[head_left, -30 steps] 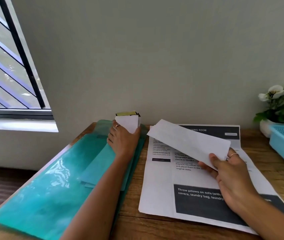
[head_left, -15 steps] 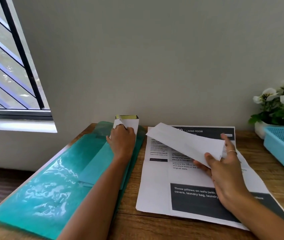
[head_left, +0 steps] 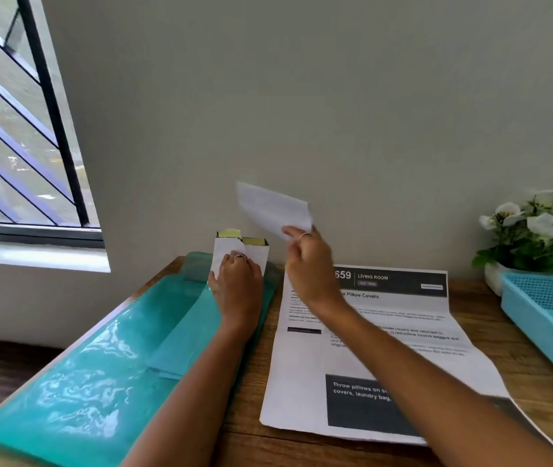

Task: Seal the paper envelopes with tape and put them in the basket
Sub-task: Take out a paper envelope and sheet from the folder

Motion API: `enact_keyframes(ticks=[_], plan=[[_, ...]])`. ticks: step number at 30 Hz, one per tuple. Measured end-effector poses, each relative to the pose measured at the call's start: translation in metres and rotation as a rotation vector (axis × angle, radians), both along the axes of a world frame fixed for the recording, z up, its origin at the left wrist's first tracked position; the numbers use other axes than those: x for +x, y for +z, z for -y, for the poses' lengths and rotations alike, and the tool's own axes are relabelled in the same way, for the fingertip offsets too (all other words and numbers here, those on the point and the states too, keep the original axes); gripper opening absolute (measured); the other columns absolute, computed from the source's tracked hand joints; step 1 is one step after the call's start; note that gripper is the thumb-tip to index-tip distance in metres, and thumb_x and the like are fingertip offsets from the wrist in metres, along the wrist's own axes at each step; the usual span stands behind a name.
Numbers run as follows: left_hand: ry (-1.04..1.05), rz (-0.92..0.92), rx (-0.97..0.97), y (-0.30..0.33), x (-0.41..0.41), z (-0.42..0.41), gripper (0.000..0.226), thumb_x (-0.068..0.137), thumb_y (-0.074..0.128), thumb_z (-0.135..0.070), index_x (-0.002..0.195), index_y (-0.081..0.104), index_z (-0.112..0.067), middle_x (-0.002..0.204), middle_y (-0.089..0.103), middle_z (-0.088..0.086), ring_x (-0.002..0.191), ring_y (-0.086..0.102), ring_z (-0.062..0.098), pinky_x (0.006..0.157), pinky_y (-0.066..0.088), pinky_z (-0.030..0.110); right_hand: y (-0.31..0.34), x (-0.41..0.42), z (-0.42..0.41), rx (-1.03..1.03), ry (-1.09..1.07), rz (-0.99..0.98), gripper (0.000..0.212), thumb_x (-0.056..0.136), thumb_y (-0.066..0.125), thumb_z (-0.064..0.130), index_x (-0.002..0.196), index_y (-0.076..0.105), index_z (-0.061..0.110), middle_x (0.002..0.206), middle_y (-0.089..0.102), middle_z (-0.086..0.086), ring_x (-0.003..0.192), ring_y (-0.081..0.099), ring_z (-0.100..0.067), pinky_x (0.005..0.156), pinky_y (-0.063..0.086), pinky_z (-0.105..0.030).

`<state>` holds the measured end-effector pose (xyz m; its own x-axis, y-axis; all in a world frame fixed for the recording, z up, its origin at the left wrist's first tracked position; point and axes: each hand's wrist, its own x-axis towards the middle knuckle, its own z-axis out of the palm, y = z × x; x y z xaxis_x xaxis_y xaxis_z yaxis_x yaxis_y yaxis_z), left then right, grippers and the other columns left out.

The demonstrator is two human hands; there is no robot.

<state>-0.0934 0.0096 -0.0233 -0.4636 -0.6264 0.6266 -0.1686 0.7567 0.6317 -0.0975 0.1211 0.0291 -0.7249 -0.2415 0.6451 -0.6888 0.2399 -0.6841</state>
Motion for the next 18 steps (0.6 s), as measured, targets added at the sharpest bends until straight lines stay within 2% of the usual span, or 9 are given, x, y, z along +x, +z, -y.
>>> enact_keyframes(ticks=[1, 4, 7, 10, 13, 15, 18], plan=[[-0.003, 0.001, -0.013, 0.002, 0.002, -0.001, 0.014, 0.093, 0.050, -0.014, 0.088, 0.062, -0.008, 0.098, 0.066, 0.009, 0.092, 0.061, 0.026, 0.097, 0.041, 0.054, -0.004, 0.001, 0.012, 0.011, 0.018, 0.001, 0.034, 0.096, 0.040, 0.004, 0.127, 0.056, 0.002, 0.130, 0.054, -0.012, 0.119, 0.053, -0.020, 0.092, 0.026, 0.004], [0.025, 0.028, -0.112, 0.001, 0.006, 0.000, 0.020, 0.087, 0.062, -0.015, 0.105, 0.066, -0.008, 0.121, 0.061, 0.007, 0.114, 0.053, 0.027, 0.098, 0.040, 0.051, -0.021, 0.003, 0.040, 0.013, 0.109, 0.021, 0.035, 0.097, 0.046, 0.015, 0.131, 0.054, 0.011, 0.128, 0.052, -0.005, 0.116, 0.052, -0.011, 0.098, 0.032, -0.009], [0.083, 0.044, -0.147, -0.001, 0.007, 0.003, 0.024, 0.082, 0.070, -0.018, 0.105, 0.068, -0.011, 0.123, 0.058, 0.005, 0.112, 0.052, 0.026, 0.093, 0.041, 0.048, -0.030, -0.002, 0.056, -0.029, 0.107, 0.073, 0.035, 0.098, 0.048, 0.022, 0.130, 0.055, 0.013, 0.126, 0.054, -0.004, 0.114, 0.051, -0.010, 0.099, 0.038, -0.015], [0.131, 0.056, -0.152, -0.001, 0.006, 0.004, 0.021, 0.079, 0.073, -0.016, 0.099, 0.070, -0.009, 0.117, 0.058, 0.006, 0.106, 0.053, 0.026, 0.087, 0.041, 0.046, -0.027, -0.013, 0.062, -0.078, 0.111, 0.172, 0.035, 0.095, 0.055, 0.022, 0.126, 0.058, 0.008, 0.123, 0.057, -0.007, 0.114, 0.054, -0.017, 0.090, 0.038, -0.012], [0.134, 0.032, -0.164, -0.001, 0.005, 0.003, 0.023, 0.076, 0.076, -0.013, 0.098, 0.070, -0.007, 0.115, 0.059, 0.009, 0.104, 0.054, 0.028, 0.085, 0.040, 0.046, -0.024, -0.024, 0.063, -0.097, 0.136, 0.209, 0.032, 0.091, 0.061, 0.021, 0.119, 0.063, 0.006, 0.121, 0.062, -0.009, 0.109, 0.058, -0.019, 0.090, 0.044, -0.017], [0.138, 0.030, -0.164, -0.001, 0.005, 0.004, 0.024, 0.076, 0.075, -0.013, 0.099, 0.070, -0.007, 0.116, 0.059, 0.010, 0.105, 0.054, 0.030, 0.087, 0.040, 0.047, -0.024, -0.029, 0.064, -0.050, 0.128, 0.170, 0.025, 0.091, 0.061, 0.018, 0.111, 0.068, 0.004, 0.110, 0.067, -0.011, 0.095, 0.062, -0.017, 0.086, 0.050, -0.018], [0.109, 0.141, -0.149, 0.000, 0.008, 0.003, 0.032, 0.083, 0.068, -0.019, 0.114, 0.064, -0.012, 0.130, 0.049, 0.008, 0.118, 0.045, 0.028, 0.096, 0.033, 0.047, -0.024, -0.037, 0.067, -0.021, 0.076, 0.108, 0.018, 0.091, 0.059, 0.013, 0.098, 0.072, 0.002, 0.098, 0.071, -0.012, 0.080, 0.059, -0.012, 0.072, 0.044, -0.008]])
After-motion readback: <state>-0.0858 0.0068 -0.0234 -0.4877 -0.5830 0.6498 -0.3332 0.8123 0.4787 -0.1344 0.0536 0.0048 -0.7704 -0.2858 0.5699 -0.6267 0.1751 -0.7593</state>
